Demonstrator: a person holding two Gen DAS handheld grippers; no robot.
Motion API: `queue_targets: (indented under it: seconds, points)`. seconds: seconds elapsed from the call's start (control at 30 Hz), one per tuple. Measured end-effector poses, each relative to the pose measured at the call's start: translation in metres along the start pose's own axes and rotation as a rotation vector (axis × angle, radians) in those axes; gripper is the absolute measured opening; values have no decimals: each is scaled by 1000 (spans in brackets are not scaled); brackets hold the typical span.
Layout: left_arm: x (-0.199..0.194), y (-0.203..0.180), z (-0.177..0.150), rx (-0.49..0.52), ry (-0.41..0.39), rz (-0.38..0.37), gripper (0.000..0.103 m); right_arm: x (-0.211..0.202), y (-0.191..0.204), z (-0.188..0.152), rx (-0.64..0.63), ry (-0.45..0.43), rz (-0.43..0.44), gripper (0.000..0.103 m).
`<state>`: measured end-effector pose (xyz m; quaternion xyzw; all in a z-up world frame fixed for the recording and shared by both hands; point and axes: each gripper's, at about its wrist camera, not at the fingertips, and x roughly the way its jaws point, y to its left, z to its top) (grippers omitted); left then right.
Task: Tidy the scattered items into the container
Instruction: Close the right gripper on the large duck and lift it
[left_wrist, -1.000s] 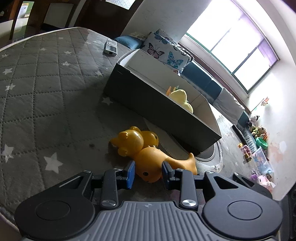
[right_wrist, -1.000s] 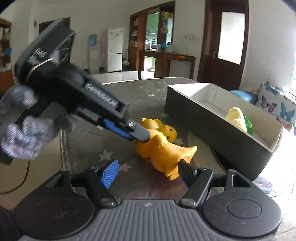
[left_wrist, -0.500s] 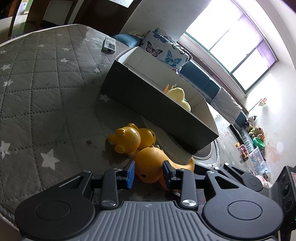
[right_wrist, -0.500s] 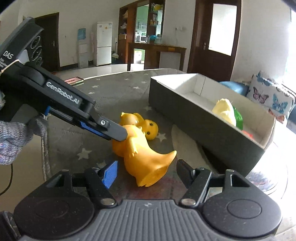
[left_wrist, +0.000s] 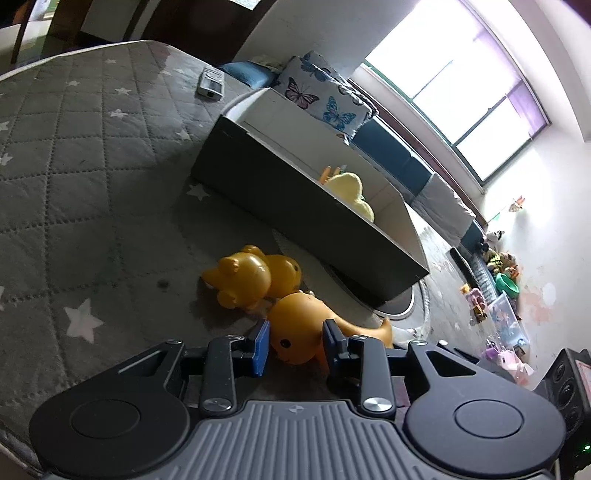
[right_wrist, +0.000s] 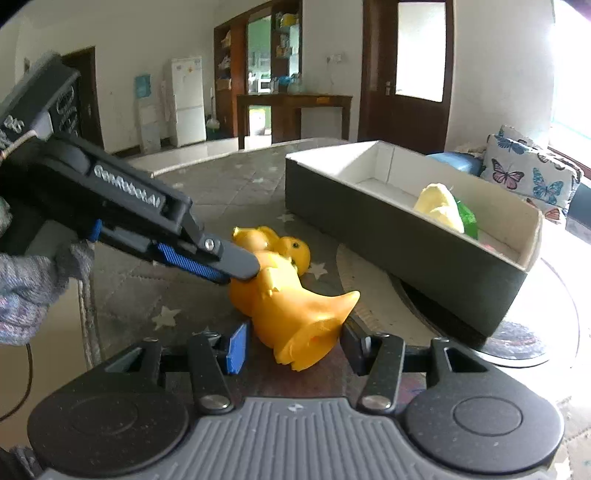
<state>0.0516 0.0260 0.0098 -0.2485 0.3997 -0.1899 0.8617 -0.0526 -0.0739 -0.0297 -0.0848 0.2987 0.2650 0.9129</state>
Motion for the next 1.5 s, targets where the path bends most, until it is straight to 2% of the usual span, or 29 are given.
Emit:
queue_targets:
  seconds: [0.1, 0.17, 0.23, 0.4, 0.67, 0.87, 0.97, 1.1, 1.27, 1.33, 1.5]
  points:
    - [1, -3, 1, 2, 5, -17, 26, -14, 1, 7, -3, -39, -19, 50]
    - [0, -8, 4, 7, -7, -56, 26, -18, 0, 11, -7, -52, -32, 48]
    - [3, -16, 9, 38, -17, -45, 26, -18, -2, 14, 2, -55, -44, 47]
    - [8, -19, 12, 38, -12, -42, 26, -17, -5, 17, 33, -61, -52, 47]
    - [18, -12, 2, 20, 39, -32, 28, -28, -1, 2, 50, -15, -63, 50]
    - [16, -14, -4, 34, 54, -41, 32, -41, 4, -8, 4, 20, -123, 62]
    - [15, -15, -6, 38, 57, -38, 32, -50, 5, -8, -35, 10, -147, 63]
    - [12, -18, -10, 44, 65, -42, 32, -49, 12, -3, -114, 17, -129, 63]
    - [15, -21, -17, 38, 90, -42, 36, -28, 23, 0, -229, 64, -108, 60]
    - [17, -22, -18, 30, 91, -45, 36, -19, 26, 1, -261, 91, -109, 53]
    - [22, -24, -16, 24, 89, -41, 38, -1, 31, 3, -324, 151, -116, 47]
